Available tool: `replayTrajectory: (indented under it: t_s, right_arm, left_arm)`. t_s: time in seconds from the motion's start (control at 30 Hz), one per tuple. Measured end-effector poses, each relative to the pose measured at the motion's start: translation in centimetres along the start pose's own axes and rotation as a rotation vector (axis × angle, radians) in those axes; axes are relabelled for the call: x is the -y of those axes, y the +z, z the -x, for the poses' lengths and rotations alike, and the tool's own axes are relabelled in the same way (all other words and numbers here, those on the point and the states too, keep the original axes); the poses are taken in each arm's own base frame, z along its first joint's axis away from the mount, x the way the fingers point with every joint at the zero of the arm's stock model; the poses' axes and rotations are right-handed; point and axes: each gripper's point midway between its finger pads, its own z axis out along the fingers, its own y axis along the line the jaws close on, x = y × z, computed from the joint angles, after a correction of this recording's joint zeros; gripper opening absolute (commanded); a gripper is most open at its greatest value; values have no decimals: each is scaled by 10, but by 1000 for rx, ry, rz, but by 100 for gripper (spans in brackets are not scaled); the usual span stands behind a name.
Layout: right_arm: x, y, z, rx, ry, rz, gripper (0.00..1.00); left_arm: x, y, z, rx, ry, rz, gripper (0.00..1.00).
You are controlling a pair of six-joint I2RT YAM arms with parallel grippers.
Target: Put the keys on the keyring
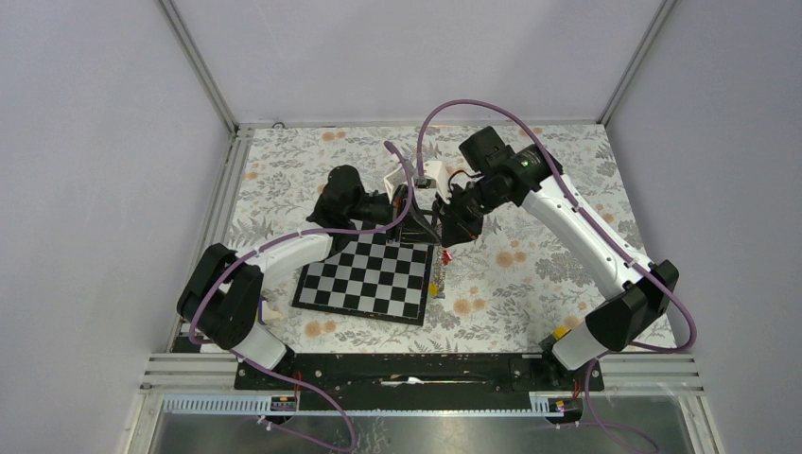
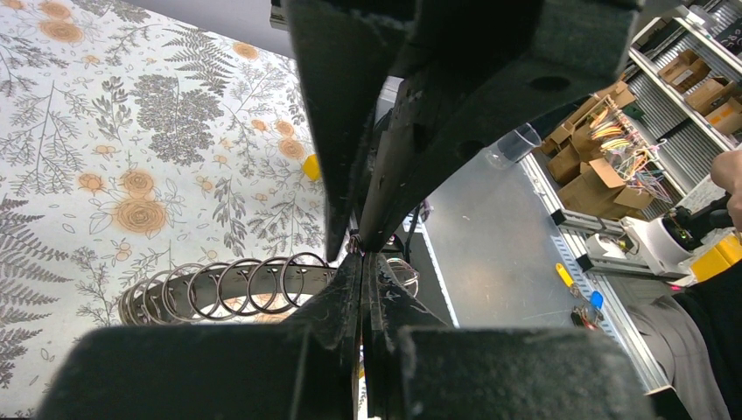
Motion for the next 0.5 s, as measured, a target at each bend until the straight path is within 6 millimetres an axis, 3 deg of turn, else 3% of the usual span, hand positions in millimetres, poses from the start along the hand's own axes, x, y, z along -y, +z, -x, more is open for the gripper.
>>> replayTrajectory:
  t_s: [0.1,0.27,0.5]
  right_arm:
    - [0,0,0,12,-4,-7,38]
    - [0,-5,4,52,-29,-30,39]
    - [-2,-33,14,194,-76,-83,39]
  left_arm:
    - [1,0,1,3,-7,-1,0]
    - [6,-3,10,23,-8,-16,0]
    - [17,-10,26,54,15,-48,0]
